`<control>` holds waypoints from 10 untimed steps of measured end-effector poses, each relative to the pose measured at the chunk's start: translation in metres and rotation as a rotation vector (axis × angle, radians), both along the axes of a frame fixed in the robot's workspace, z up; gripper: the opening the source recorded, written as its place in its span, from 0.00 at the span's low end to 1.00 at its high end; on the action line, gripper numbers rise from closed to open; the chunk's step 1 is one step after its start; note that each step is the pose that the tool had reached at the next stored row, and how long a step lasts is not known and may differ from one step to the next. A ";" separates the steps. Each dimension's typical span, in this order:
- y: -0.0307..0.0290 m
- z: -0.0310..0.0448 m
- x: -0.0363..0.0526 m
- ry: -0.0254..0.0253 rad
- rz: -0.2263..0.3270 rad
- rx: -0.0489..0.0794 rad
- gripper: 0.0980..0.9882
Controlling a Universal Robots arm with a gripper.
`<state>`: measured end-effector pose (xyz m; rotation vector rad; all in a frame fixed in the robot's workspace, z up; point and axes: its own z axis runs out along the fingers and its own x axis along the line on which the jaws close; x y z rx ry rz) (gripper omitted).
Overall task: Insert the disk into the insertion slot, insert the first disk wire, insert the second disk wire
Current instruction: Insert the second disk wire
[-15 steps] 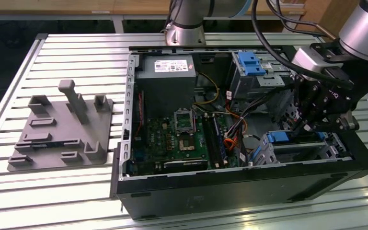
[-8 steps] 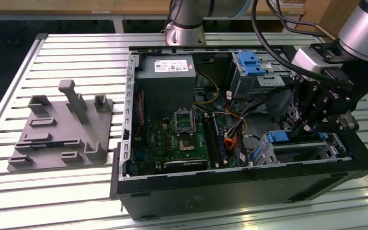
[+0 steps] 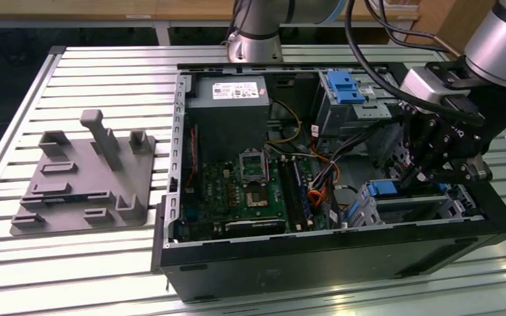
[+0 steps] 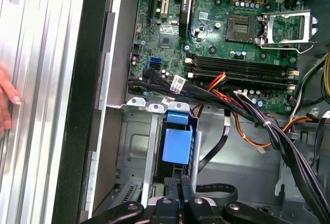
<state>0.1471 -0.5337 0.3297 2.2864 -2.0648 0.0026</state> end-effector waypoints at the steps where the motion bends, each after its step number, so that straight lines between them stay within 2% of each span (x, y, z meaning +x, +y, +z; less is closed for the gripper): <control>1: -0.0001 0.0000 0.0000 0.0000 0.000 0.000 0.05; 2: -0.0001 0.0006 0.0000 0.0000 0.000 0.000 0.07; 3: -0.0001 0.0016 0.0000 -0.0001 0.000 0.000 0.13; 4: -0.0001 0.0029 0.0000 -0.0001 0.000 0.000 0.13; 6: -0.0001 0.0062 0.0000 0.0000 0.000 0.000 0.26; 7: -0.0001 0.0081 0.0000 0.0000 0.000 0.000 0.26; 9: -0.0001 0.0129 0.0000 0.0000 0.000 0.001 0.39; 10: -0.0001 0.0157 0.0000 0.0000 0.000 0.001 0.39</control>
